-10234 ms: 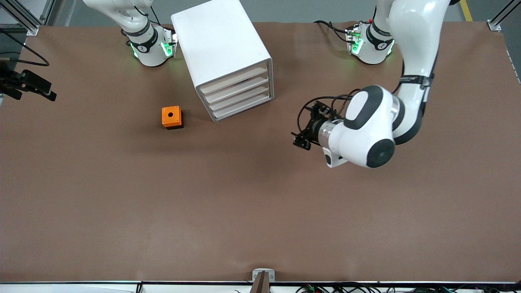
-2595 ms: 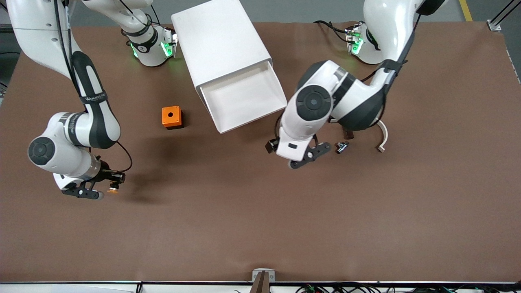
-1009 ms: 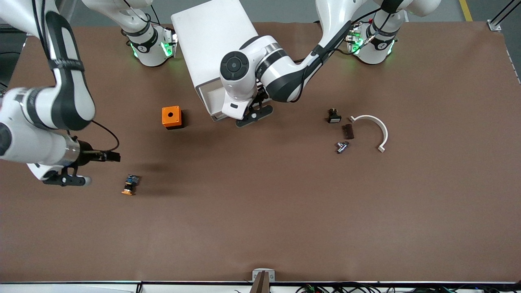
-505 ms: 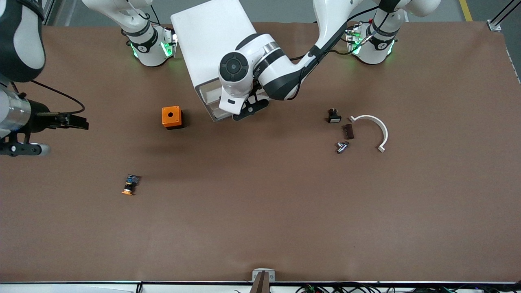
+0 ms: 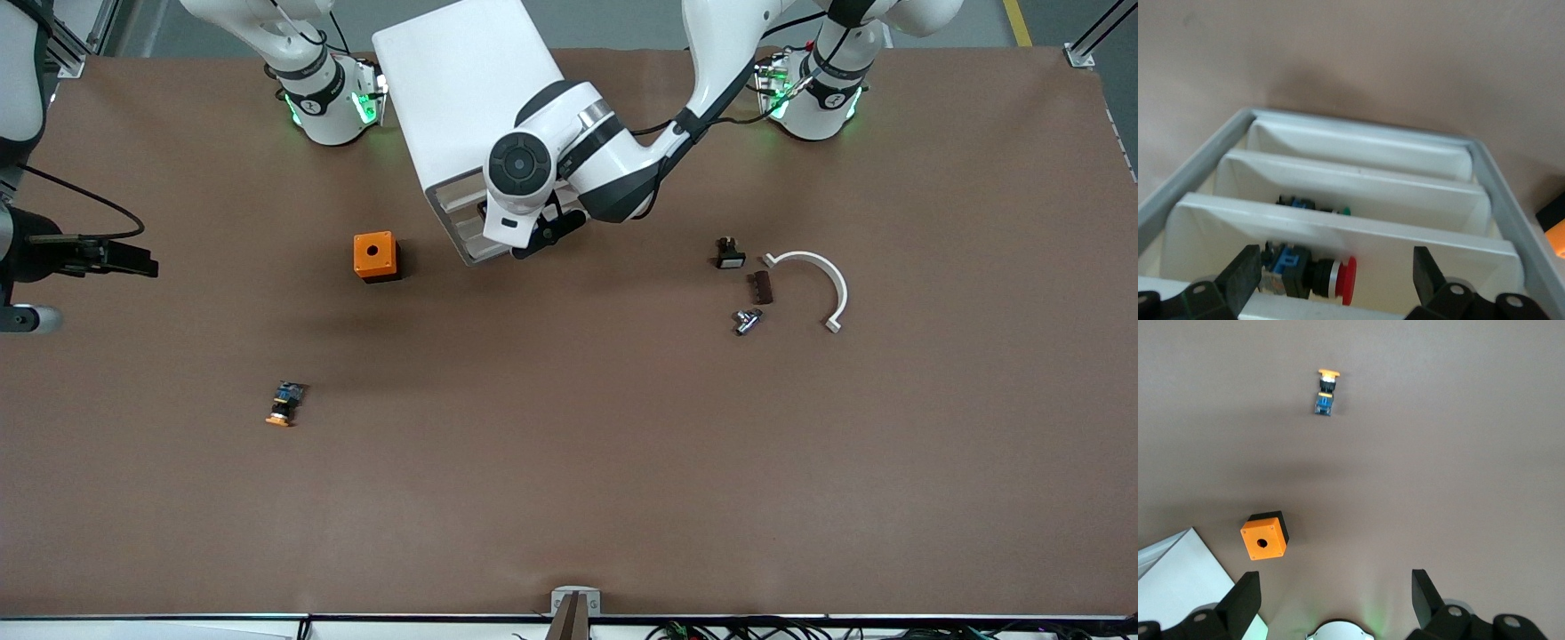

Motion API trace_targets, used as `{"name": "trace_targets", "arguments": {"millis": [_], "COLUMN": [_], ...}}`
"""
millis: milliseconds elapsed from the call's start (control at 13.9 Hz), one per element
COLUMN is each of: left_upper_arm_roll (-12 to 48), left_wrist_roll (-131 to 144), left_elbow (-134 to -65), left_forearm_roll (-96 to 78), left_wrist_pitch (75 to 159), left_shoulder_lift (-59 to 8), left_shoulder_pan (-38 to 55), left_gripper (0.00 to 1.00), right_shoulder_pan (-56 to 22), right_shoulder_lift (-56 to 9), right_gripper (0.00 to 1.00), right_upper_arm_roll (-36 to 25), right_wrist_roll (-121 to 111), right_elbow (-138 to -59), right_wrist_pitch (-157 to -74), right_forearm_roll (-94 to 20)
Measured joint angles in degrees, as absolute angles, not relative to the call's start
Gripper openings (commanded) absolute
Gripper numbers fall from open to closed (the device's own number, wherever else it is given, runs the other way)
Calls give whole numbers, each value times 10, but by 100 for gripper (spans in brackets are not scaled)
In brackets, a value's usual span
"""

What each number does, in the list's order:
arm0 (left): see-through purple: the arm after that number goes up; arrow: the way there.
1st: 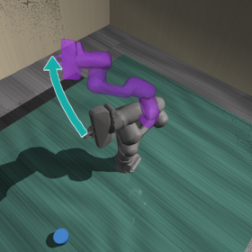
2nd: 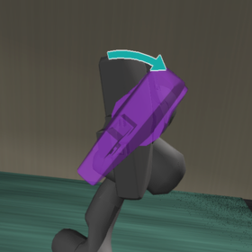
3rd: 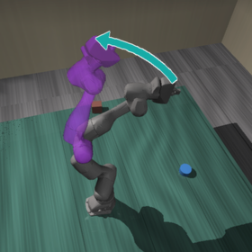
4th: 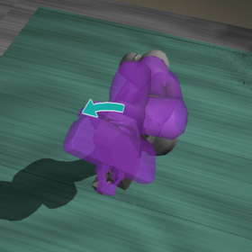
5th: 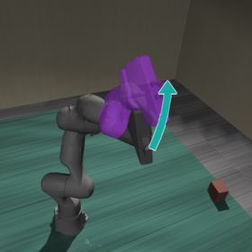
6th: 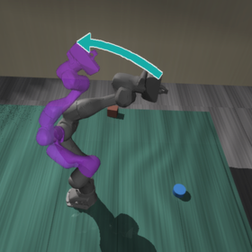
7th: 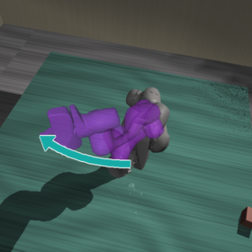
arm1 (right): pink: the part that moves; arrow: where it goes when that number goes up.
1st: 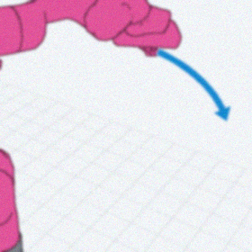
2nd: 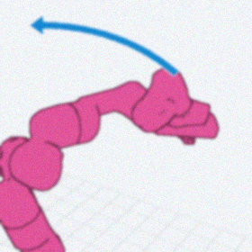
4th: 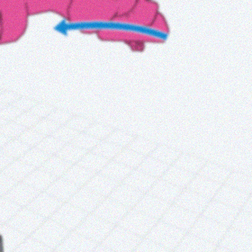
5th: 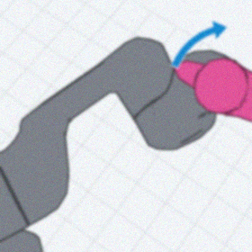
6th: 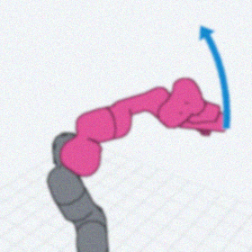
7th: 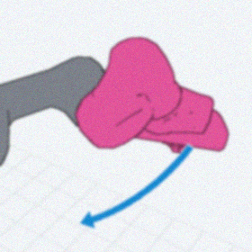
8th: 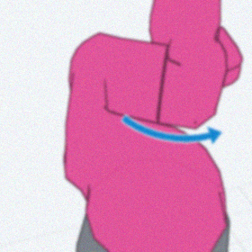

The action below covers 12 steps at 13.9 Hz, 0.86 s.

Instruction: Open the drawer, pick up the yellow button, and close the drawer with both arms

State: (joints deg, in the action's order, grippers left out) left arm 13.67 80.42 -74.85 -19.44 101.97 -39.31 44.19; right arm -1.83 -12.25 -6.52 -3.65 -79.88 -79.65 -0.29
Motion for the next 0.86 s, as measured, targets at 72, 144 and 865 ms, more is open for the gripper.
{"name": "trace_targets", "arguments": {"millis": [72, 144, 865], "left_upper_arm_roll": [136, 135, 132], "left_wrist_roll": [804, 804, 801], "left_elbow": [-754, -756, -739], "left_forearm_roll": [-208, -217, -162], "left_wrist_pitch": [1020, 1020, 1022], "left_shoulder_lift": [-393, -393, -338], "left_shoulder_pan": [440, 439, 358], "left_gripper": [100, 100, 99], "right_shoulder_pan": [-18, -18, -18], "right_shoulder_lift": [-123, -123, -23], "right_gripper": [100, 100, 100], "right_upper_arm_roll": [-65, -65, -64], "right_wrist_roll": [-37, -37, -28], "right_elbow": [-789, -781, -854], "right_wrist_pitch": [-796, -796, -810], "right_forearm_roll": [-3, -1, -2]}}
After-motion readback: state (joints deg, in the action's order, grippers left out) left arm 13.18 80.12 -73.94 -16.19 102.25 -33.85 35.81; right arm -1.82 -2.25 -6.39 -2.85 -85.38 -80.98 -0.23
